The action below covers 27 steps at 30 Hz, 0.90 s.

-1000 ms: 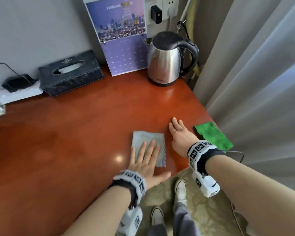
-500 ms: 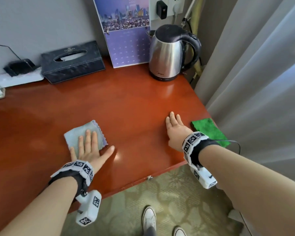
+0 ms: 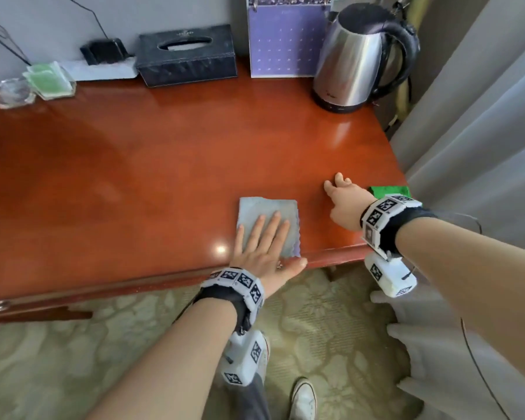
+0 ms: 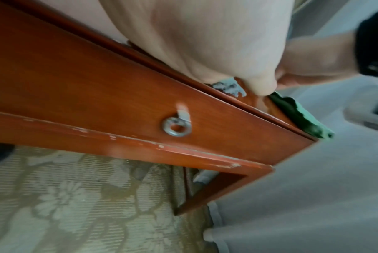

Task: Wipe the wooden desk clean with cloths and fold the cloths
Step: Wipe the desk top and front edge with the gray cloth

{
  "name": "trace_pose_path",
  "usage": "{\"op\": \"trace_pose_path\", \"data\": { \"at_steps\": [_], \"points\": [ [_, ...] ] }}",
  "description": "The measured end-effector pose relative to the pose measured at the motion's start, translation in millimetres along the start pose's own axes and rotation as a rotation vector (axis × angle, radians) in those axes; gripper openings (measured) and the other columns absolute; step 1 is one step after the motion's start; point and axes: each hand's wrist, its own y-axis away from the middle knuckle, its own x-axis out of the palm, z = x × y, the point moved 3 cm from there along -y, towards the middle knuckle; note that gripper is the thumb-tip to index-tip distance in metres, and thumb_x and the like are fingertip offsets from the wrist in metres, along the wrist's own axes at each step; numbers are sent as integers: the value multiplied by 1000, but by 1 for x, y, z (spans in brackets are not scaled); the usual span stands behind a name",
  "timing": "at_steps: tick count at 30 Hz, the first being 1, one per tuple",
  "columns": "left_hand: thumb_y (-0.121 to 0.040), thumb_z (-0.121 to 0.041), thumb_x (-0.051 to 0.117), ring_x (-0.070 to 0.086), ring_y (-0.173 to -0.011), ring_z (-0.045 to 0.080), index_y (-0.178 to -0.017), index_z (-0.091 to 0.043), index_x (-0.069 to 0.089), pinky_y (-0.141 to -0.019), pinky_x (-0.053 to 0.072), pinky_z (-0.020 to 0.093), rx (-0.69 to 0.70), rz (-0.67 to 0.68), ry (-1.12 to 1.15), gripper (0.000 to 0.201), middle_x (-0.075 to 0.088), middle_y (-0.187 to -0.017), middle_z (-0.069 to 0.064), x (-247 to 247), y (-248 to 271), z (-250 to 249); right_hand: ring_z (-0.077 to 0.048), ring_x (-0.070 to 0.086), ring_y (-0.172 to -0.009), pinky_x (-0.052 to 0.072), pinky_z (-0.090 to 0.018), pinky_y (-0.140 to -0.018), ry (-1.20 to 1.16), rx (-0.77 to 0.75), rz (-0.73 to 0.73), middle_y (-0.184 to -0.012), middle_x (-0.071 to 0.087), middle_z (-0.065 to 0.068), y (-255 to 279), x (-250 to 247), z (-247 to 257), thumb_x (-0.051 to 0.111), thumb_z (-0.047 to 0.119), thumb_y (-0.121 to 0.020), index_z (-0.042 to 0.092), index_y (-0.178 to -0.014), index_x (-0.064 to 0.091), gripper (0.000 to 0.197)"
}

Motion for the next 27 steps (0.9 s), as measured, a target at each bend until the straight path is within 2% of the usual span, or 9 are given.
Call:
{"op": "trace_pose_path", "data": {
  "at_steps": [3, 7, 9, 11, 13, 15, 21, 24, 27],
  "points": [
    [-83, -81, -2, -38, -140, 8, -149, -37, -27, -120, -14, 48, -221, -19, 47, 84, -44, -148, -19, 0, 28, 74, -37, 7, -148, 26, -49, -115, 41, 28, 14, -160, -6, -19, 2, 5, 8, 42, 12, -90, 6, -153, 9, 71],
    [-76, -83, -1, -28, -146, 11, -153, -34, -21, -121, -8, 49, -567, -34, 159, 94, -37, -154, -16, -6, 79, 173, -37, -4, -148, 18, -51, -118, 43, 39, -22, -160, -12, -19, 5, 16, 13, 42, 17, -91, 4, -153, -2, 77],
    [-76, -85, 3, -25, -147, 14, -154, -31, -20, -121, -7, 51, -629, -45, 179, 98, -34, -156, -12, -5, 86, 182, -36, -4, -149, 18, -51, -118, 21, 28, -45, -160, -11, -18, 4, 18, 10, 42, 17, -90, 5, -153, 0, 77],
    [-77, -86, 5, -26, -148, 19, -153, -28, -21, -119, -9, 54, -642, -77, 192, 100, -34, -158, -7, -3, 78, 166, -34, -2, -149, 18, -49, -119, -14, 3, -61, -161, -9, -16, 3, 16, 4, 42, 16, -90, 8, -154, 4, 75],
    [-77, -88, 6, -28, -147, 21, -153, -28, -22, -118, -11, 56, -578, -102, 169, 101, -35, -157, -6, 1, 61, 138, -32, 1, -150, 18, -46, -120, -64, -23, -84, -162, -5, -15, 4, 14, -2, 43, 16, -92, 11, -155, 9, 72],
    [-77, -89, 7, -29, -146, 21, -152, -28, -23, -117, -12, 58, -449, -128, 91, 101, -36, -156, -6, 3, 40, 101, -30, 5, -150, 18, -42, -120, -96, -52, -125, -162, -1, -14, 9, 17, -5, 45, 14, -92, 13, -155, 14, 70],
    [-80, -87, 4, -35, -143, 24, -154, -27, -21, -113, -18, 60, 9, -105, -6, 99, -37, -156, -4, 24, 1, -63, -26, -2, -150, 16, -42, -120, -67, -94, -106, -163, -9, -10, 17, 29, -7, 42, 7, -91, 19, -156, 5, 76],
    [-88, -78, 3, -32, -145, 19, -154, -30, -18, -116, -16, 56, 55, -162, -61, 84, -31, -159, -8, 35, 1, -76, -25, -1, -150, 14, -39, -121, -66, -92, -73, -163, -9, -8, 18, 23, -7, 36, 4, -93, 21, -157, 6, 73],
    [-96, -66, 2, -28, -146, 11, -153, -36, -18, -119, -15, 49, 49, -189, -54, 68, -29, -158, -15, 33, 5, -44, -23, 0, -151, 13, -37, -121, -82, -85, -62, -163, -8, -5, 18, 20, -11, 35, -1, -90, 23, -157, 7, 76]
  ]
}}
